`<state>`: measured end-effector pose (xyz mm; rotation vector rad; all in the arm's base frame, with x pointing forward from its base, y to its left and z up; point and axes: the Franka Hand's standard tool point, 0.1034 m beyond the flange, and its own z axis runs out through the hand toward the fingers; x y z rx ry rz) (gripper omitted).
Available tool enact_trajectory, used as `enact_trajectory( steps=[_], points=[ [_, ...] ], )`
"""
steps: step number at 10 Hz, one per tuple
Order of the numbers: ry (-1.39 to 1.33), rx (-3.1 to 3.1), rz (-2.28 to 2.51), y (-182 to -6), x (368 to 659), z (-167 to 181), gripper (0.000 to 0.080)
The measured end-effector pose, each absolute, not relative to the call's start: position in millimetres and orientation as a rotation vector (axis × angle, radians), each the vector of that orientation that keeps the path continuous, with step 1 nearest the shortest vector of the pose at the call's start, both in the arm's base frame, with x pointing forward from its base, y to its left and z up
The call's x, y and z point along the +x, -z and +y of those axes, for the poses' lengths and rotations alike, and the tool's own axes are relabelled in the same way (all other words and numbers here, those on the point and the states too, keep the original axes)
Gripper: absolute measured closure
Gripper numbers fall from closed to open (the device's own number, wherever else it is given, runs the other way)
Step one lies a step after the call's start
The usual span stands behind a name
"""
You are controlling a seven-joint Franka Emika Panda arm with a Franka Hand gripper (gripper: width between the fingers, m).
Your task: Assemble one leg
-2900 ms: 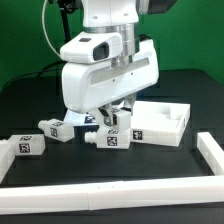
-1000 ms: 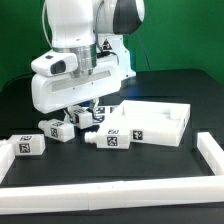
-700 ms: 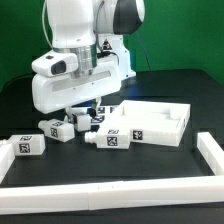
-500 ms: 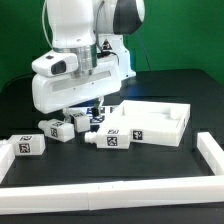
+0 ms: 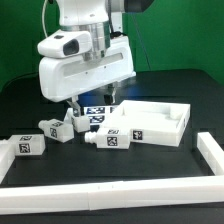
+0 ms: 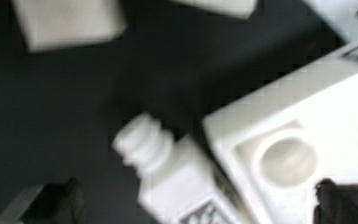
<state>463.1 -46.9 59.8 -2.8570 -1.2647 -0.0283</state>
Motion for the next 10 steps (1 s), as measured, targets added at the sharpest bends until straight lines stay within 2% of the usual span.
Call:
enact_trajectory(
  steps=[3,5,8,10],
  points=[
    [0.025,-2.860,-1.252,-58.3,462,-47,0.0151],
    [0.073,-2.840,-1.352,-57.5,474,-53,0.0151],
    [0.168,-2.783,-1.581,-38.8,495,-55,0.0151],
    [0.159,-2.788,-1.563,-39.4,494,-56,0.0151]
  ],
)
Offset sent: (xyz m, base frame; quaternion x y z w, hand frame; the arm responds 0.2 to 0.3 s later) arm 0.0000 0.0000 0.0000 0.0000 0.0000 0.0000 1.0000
